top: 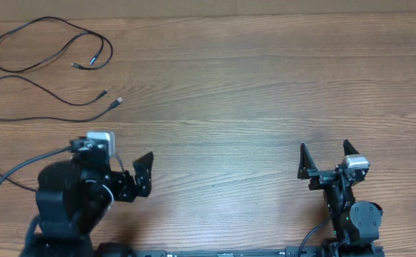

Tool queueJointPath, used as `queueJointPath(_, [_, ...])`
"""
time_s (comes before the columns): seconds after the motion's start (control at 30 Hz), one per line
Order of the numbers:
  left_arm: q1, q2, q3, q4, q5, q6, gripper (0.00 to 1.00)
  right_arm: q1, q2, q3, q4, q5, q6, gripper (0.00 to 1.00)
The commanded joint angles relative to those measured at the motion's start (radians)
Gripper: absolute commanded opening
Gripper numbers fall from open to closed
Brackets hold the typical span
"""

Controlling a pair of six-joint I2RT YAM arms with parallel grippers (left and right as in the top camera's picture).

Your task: Untangle cables

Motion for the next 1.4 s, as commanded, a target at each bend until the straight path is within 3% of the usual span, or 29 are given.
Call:
queueJointPath(0.0, [-0.006, -0.122, -0.153, 0.147, 0.079, 0.240, 1.00, -0.008, -0.012, -0.010, 0.005, 0.014, 0.007, 1.00])
queueJointPath(0.23, [-0.006, -0.349, -0.417, 0.375, 0.079, 0.275, 1.00, -0.008, -0.012, -0.010, 0.005, 0.014, 0.007, 1.00])
queueJointPath(0.57, [-0.002, -0.407, -0.643, 0.718, 0.074, 0.274, 0.99, -0.008, -0.012, -0.010, 0.005, 0.014, 0.007, 1.00])
queueJointPath(1.17, [0.042, -0.594, -0.929, 1.120, -0.061, 0.150, 1.00, -0.008, -0.012, -0.010, 0.005, 0.014, 0.007, 1.00])
queueJointPath(1.37, [0.047, -0.594, -0.932, 1.089, -0.113, 0.146, 0.99, -0.008, -0.012, -0.010, 0.005, 0.014, 0.007, 1.00])
